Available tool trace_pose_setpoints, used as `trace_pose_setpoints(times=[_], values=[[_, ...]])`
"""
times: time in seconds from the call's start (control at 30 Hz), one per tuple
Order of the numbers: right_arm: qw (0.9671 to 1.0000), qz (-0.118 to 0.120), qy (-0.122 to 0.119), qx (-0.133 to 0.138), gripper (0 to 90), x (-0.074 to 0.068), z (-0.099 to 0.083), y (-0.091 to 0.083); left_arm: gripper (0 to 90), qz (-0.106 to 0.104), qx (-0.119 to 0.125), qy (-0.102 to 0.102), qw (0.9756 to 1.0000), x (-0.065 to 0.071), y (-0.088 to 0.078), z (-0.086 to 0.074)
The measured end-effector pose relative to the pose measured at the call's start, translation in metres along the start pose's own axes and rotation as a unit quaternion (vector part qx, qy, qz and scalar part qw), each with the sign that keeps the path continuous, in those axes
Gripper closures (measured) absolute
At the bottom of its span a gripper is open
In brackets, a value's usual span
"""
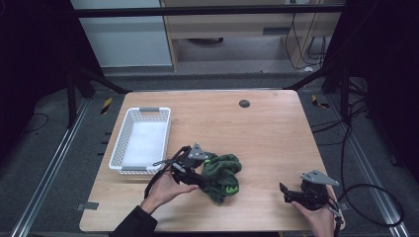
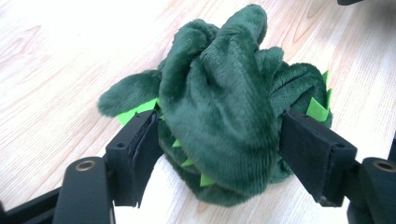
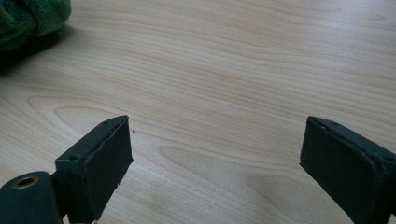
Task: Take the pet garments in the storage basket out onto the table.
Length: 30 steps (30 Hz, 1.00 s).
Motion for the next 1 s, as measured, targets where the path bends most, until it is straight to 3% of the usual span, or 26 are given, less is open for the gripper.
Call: trace_pose_setpoints(times=[0.4, 0.6, 0.73, 1.0], values=[[1.0000, 0.000, 0.000, 0.000, 8.9, 0.000, 0.000, 0.000, 26.8, 0.037, 0.055, -0.033, 0.9973, -0.011, -0.021, -0.027], [1.0000, 0.000, -0.001, 0.000, 8.8, 0.001, -0.001, 0.000, 26.0, 0.053, 0.086, -0.055, 0.9934, -0.019, -0.032, -0.044], [1.0000, 0.002, 0.003, -0.001, 8.7, -0.001, -0.001, 0.000, 25.3, 0.065, 0.093, -0.066, 0.9914, -0.024, -0.038, -0.057], [1.0000, 0.001, -0.002, -0.001, 8.5, -0.002, -0.002, 0.000, 25.5, 0.087, 0.115, -0.100, 0.9845, -0.031, -0.054, -0.088]])
Point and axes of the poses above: each handheld gripper's, and its own axes: y roughly forward along the jaws, z roughly out of its top, x roughly to its right, the point moved 10 cm from there along y, roughly forward along the jaws, and after that the axes turned 5 degrees about -z, right-handed, at the moved point
